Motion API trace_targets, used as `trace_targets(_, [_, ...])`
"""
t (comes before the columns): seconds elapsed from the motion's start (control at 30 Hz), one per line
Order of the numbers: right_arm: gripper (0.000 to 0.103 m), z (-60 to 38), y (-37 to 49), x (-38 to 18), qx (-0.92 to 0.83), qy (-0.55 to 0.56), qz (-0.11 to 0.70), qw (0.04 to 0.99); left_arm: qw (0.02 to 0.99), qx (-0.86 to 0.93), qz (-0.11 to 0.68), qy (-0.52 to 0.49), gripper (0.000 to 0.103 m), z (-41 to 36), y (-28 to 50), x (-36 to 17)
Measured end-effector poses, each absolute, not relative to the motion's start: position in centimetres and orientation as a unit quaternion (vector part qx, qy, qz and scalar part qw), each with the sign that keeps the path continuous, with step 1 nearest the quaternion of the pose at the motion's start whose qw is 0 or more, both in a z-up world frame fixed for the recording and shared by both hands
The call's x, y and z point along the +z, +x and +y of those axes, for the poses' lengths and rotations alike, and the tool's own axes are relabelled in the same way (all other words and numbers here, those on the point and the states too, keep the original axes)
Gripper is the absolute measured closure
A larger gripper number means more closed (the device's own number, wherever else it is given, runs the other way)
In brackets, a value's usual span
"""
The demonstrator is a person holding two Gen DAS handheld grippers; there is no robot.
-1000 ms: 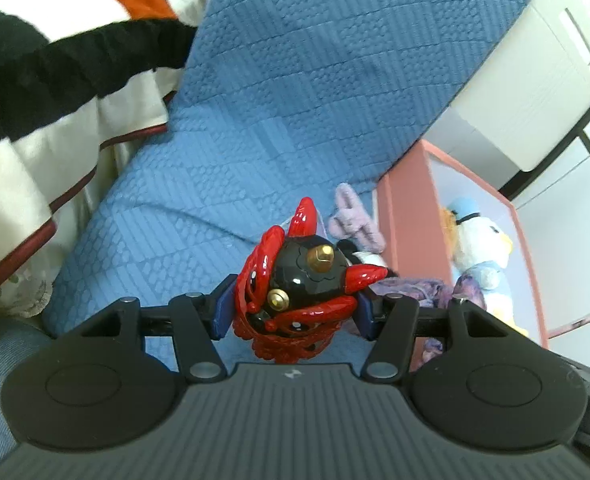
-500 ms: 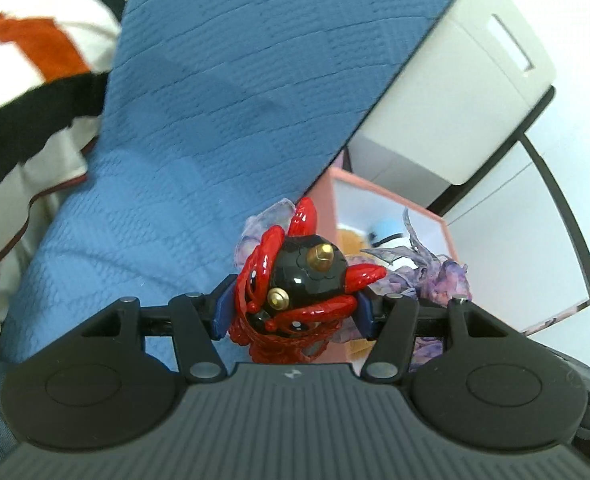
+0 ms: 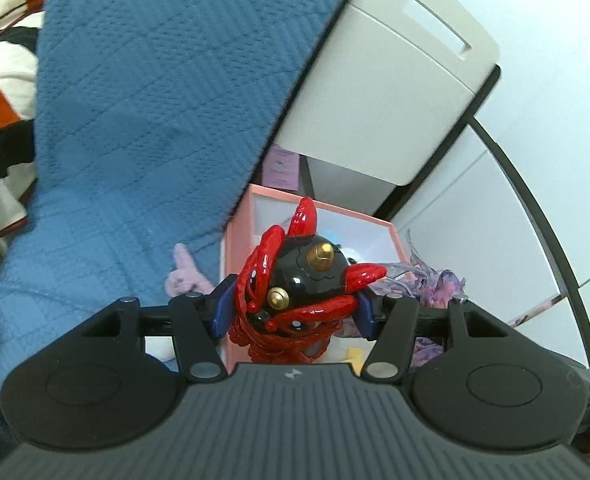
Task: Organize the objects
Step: 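Carry the red figure with the left gripper while the right carries the scarf toward the pink box, then lower the red figure into the box with the left gripper while the right lowers the scarf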
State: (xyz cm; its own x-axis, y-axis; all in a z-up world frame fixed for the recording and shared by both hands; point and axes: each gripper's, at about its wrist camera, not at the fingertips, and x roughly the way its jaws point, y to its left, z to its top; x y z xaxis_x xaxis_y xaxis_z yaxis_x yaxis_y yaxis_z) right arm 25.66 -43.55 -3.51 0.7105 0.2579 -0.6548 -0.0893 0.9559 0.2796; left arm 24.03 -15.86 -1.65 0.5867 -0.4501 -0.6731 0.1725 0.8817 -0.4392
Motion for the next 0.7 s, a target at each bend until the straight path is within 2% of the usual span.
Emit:
trace_targets(0.57, [0.09,-52.0,27.2,-10.6,0.03,0.122,0.416,0.901,0.861,-0.178,0.459,-0.13,0.04,-24.1,27.1,-8.2])
trace_targets(0.7, [0.09,-52.8,28.0,-12.9,0.013,0.104,0.433,0.895,0.875,-0.149,0.455,-0.072,0.04,-26.3,27.4,-9.8])
